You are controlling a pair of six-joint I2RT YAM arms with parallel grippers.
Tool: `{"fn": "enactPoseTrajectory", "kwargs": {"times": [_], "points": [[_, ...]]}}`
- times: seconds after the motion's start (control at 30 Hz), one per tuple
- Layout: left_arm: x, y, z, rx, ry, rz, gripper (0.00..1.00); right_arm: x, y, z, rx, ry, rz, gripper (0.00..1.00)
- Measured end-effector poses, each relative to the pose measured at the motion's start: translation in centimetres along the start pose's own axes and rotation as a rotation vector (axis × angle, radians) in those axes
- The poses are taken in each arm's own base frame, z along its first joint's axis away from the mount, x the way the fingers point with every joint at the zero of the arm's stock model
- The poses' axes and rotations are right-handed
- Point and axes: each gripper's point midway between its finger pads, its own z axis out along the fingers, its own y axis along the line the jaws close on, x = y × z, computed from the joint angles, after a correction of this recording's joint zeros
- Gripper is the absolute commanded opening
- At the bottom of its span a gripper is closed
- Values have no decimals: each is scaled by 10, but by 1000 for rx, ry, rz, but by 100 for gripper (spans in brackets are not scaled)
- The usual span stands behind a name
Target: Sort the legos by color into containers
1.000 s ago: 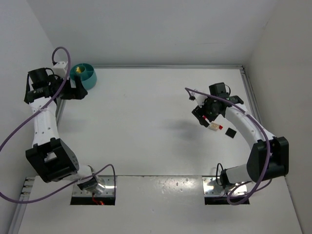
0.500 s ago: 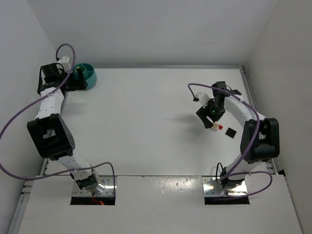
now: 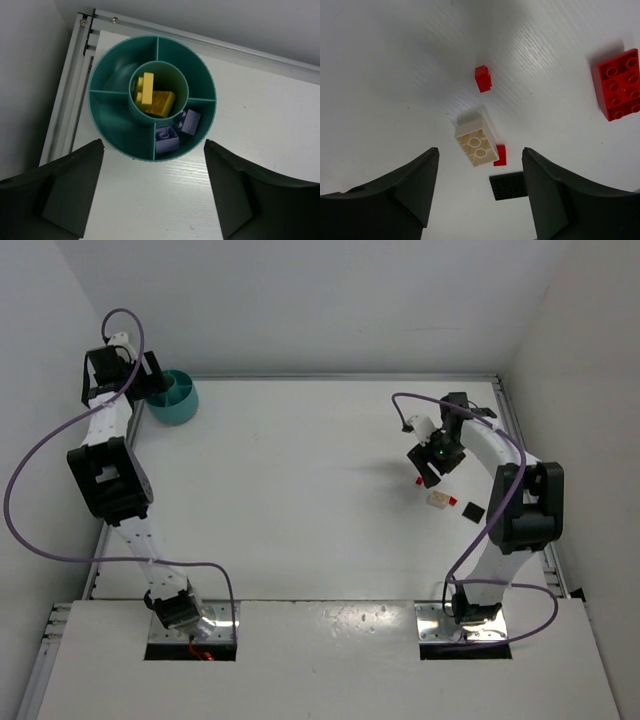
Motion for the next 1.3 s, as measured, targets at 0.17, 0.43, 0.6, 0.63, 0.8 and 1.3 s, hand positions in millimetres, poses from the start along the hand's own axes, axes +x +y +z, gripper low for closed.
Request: {"fn": "enactPoseTrajectory", "kwargs": {"times": [0.17, 0.43, 0.6, 0.63, 0.8, 1.3], "points": [[-8, -4, 6, 8, -11, 1, 82, 4, -5, 0, 2, 2, 18, 59], [13, -26, 3, 57, 40, 23, 87, 23, -7, 3, -18, 33, 12, 64], [40, -35, -8, 85, 102, 15, 90, 38, 4, 9, -64, 69, -27, 65], [42, -36, -11, 88, 108, 13, 90, 39, 6, 9, -74, 69, -35, 65], [44, -43, -24, 104, 112, 18, 90, 43, 12, 14, -102, 69, -74, 65], [45, -50, -46, 112, 104, 32, 90, 53, 2, 45, -83, 108, -106, 55]]}}
